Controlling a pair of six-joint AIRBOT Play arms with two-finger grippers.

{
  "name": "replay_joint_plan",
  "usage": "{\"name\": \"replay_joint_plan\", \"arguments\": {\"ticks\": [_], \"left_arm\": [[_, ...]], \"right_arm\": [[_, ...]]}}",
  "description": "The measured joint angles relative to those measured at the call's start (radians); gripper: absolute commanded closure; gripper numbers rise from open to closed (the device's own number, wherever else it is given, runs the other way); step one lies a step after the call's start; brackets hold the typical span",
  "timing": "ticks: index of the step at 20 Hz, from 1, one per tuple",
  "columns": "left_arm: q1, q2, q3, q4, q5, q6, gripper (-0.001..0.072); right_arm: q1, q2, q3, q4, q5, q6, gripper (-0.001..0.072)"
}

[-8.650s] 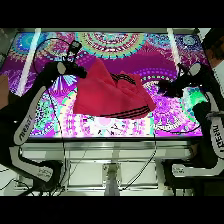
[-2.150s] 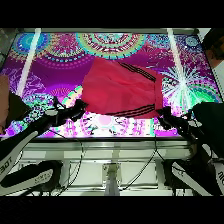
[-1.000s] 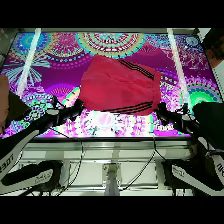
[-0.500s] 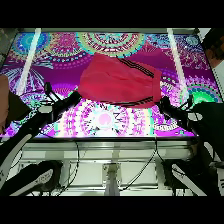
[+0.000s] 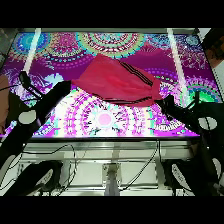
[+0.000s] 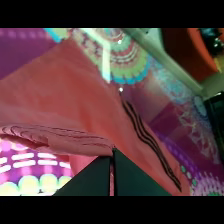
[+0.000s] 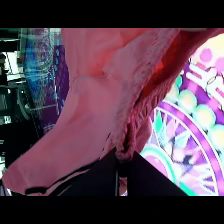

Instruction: Fold the clothes and pants, and hang the long-sleeved shirts on hangers.

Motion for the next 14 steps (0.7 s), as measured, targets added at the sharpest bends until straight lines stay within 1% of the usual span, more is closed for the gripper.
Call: {"name": "replay_joint_plan", "arguments": {"ticks": [3, 8, 11, 14], "left_arm": [[-0.08, 0.029, -0.015, 0.01, 0.048, 0.003, 0.0708], [-0.281, 0.043, -0.042, 0.014, 0.231, 0.011, 0.0708], [-0.352, 0.027, -0.032, 0.015, 0.319, 0.054, 0.0708], [-0.356, -0.052, 0.05, 0.016, 0.34, 0.095, 0.0708]], "right_arm": [[0.0, 0.107, 0.0, -0.123, 0.103, 0.158, 0.0698], [0.0, 0.231, 0.0, -0.251, 0.309, 0.399, 0.0696], [0.0, 0.269, 0.0, -0.28, 0.323, 0.519, 0.0697], [0.0, 0.254, 0.0, -0.307, 0.249, 0.602, 0.0697]]}}
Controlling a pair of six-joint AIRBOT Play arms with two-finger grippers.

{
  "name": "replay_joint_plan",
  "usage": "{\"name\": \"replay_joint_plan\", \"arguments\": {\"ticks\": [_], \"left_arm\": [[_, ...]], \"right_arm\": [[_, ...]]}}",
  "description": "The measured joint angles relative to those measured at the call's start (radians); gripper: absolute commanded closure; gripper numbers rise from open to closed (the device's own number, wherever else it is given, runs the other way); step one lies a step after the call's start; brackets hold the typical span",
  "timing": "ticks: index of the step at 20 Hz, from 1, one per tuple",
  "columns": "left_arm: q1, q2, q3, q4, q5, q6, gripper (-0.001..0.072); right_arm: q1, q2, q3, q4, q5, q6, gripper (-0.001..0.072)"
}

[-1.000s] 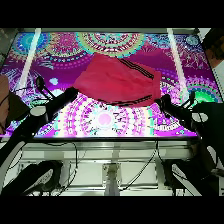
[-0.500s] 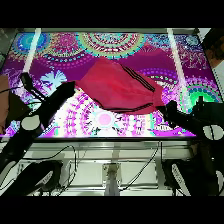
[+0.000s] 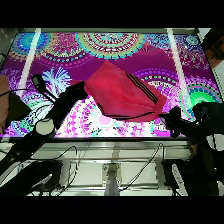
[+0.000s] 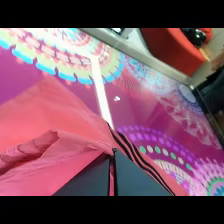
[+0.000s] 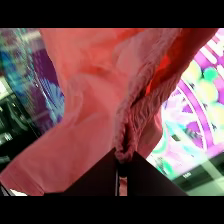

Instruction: Fold the clothes and pants, and hang the long-sleeved shirts on hangers.

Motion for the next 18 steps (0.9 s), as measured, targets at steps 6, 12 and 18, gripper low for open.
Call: {"name": "replay_joint_plan", "arguments": {"ticks": [6, 12, 18], "left_arm": [[0.107, -0.332, 0.312, 0.003, -0.14, 0.048, 0.0707], [0.171, -0.597, 0.529, 0.003, -0.203, 0.057, 0.0707], [0.187, -0.759, 0.704, 0.004, -0.274, 0.066, 0.0708]], "right_arm": [[0.0, -0.201, 0.003, -0.029, -0.325, 0.074, 0.0698], [0.0, -0.467, 0.077, -0.004, -0.603, 0.114, 0.0698], [0.0, -0.671, 0.209, -0.002, -0.694, 0.126, 0.0698]]}}
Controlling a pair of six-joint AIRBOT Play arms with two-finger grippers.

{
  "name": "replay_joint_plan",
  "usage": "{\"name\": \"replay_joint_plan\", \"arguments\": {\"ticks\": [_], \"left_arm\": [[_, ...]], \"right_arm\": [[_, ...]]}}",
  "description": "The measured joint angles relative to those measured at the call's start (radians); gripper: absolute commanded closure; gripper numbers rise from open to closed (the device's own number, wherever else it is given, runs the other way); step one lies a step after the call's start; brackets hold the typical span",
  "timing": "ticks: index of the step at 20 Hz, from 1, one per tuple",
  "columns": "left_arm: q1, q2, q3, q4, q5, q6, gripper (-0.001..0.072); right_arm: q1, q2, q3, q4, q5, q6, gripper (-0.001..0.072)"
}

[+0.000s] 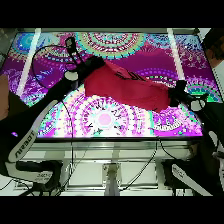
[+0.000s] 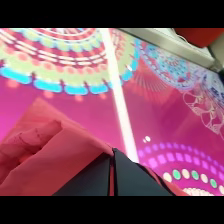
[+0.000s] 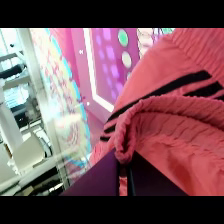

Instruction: Fold the clothes and pants, and hang the long-sleeved shirts on hangers.

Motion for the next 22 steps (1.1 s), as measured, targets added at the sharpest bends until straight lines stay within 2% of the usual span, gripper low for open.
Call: {"name": "replay_joint_plan", "arguments": {"ticks": [8, 17, 18, 19, 20, 21, 22], "left_arm": [[0.021, -0.179, 0.197, 0.0, -0.054, 0.0, 0.0708], [0.056, -0.374, 0.386, -0.001, -0.064, -0.061, 0.0702], [0.057, -0.401, 0.415, -0.001, -0.063, -0.061, 0.0698], [0.057, -0.426, 0.444, -0.001, -0.062, -0.064, 0.0633], [0.057, -0.451, 0.474, -0.001, -0.064, -0.064, 0.0525], [0.057, -0.47, 0.5, -0.002, -0.067, -0.065, 0.0503], [0.056, -0.486, 0.524, -0.002, -0.073, -0.065, 0.0435]], "right_arm": [[0.0, -0.115, 0.057, 0.0, -0.029, 0.035, 0.0698], [0.0, -0.243, 0.088, 0.008, -0.119, 0.25, 0.0686], [0.0, -0.262, 0.107, 0.016, -0.133, 0.263, 0.0557], [0.0, -0.284, 0.135, 0.022, -0.152, 0.272, 0.0363], [0.0, -0.305, 0.168, 0.024, -0.17, 0.275, 0.0215], [0.0, -0.328, 0.208, 0.022, -0.18, 0.274, 0.0193], [0.0, -0.354, 0.258, 0.009, -0.187, 0.255, 0.0189]]}}
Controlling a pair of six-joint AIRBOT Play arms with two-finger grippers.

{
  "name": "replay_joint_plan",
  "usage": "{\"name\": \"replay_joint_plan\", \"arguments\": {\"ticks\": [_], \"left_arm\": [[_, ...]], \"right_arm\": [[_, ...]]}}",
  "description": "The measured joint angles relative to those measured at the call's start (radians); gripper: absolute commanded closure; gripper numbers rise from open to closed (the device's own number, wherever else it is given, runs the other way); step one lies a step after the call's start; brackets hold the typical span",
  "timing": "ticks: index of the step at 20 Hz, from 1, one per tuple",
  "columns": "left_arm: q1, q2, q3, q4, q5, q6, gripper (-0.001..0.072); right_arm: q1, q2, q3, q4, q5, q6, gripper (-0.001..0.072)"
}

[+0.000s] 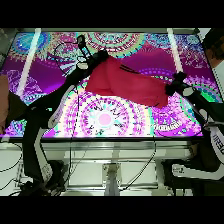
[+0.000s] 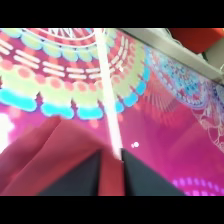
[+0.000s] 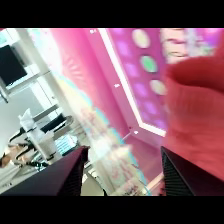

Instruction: Fold the clothes and pants, and hang the long-sleeved shirts on hangers.

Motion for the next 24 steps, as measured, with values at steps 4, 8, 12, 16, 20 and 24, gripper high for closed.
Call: {"name": "replay_joint_plan", "arguments": {"ticks": [4, 8, 12, 16, 20, 24], "left_arm": [[0.012, -0.026, 0.053, 0.0, -0.075, 0.0, 0.0413], [0.064, -0.001, 0.071, -0.004, -0.28, 0.0, 0.0415], [0.114, 0.067, 0.076, -0.077, -0.494, 0.001, 0.0594], [0.133, 0.174, 0.077, -0.119, -0.669, 0.061, 0.0701], [0.133, 0.29, 0.077, -0.12, -0.785, 0.101, 0.0701], [0.131, 0.374, 0.077, -0.114, -0.861, 0.111, 0.0701]], "right_arm": [[-0.012, -0.079, 0.199, -0.055, 0.069, -0.18, 0.008], [-0.082, -0.108, 0.327, -0.101, 0.315, -0.426, 0.008], [-0.189, -0.122, 0.374, -0.121, 0.681, -0.742, 0.008], [-0.258, -0.177, 0.387, -0.119, 1.0, -0.992, 0.004], [-0.277, -0.268, 0.391, -0.11, 1.159, -1.159, 0.004], [-0.283, -0.333, 0.392, -0.084, 1.198, -1.271, 0.004]]}}
